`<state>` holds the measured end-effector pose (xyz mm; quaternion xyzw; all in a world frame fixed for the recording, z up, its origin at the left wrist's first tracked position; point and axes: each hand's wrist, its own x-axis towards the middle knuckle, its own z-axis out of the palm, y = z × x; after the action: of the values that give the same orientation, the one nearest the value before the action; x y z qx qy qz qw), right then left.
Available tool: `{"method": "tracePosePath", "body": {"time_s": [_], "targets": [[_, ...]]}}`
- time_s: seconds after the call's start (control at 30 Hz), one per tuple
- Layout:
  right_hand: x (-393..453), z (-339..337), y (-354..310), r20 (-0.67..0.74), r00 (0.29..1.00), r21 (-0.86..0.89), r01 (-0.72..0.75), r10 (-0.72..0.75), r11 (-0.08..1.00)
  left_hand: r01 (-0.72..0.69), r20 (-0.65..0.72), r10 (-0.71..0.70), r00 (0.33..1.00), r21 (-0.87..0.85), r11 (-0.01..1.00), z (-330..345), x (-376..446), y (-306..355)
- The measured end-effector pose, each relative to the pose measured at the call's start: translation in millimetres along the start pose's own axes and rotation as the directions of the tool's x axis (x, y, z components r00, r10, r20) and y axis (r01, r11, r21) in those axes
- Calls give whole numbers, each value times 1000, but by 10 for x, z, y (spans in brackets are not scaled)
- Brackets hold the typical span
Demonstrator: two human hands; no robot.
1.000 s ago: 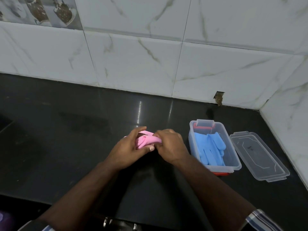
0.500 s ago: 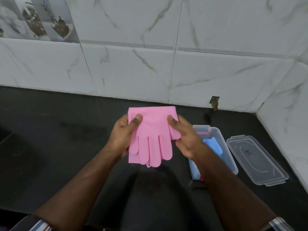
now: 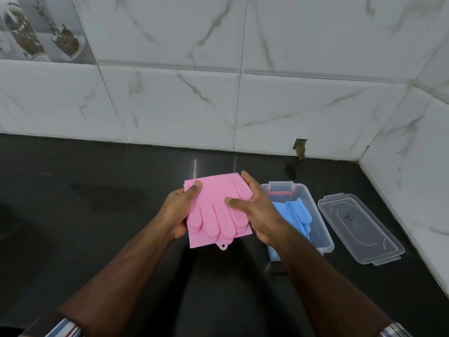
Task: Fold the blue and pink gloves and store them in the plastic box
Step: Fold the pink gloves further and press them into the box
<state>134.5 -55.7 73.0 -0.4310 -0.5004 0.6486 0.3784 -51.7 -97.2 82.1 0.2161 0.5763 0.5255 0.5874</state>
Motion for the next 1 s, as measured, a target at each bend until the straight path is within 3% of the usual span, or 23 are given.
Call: {"method": "tracePosePath", "body": {"time_s": [0.1, 0.37, 0.6, 0.8, 1.0], "targets": [[36, -62, 45, -76, 997, -102, 19, -27, 995, 30, 81, -34, 996, 60, 998, -8, 15, 22], [-91, -610, -229, -234, 969, -158, 45, -82, 986, -29, 364, -48, 930, 203, 979, 387, -21, 111], [-322, -1236, -504, -309, 943, -349, 10, -125, 937, -58, 465, -111, 878, 334, 941, 1097, 13, 61], [-376, -1447, -305, -364, 926, -508, -109, -98, 854, -76, 442, -197, 875, 527, 846, 1372, 94, -58], [-334, -1486, -193, -348, 927, -734, -180, -136, 654, -197, 399, -175, 900, 731, 653, 1499, 120, -102]]}}
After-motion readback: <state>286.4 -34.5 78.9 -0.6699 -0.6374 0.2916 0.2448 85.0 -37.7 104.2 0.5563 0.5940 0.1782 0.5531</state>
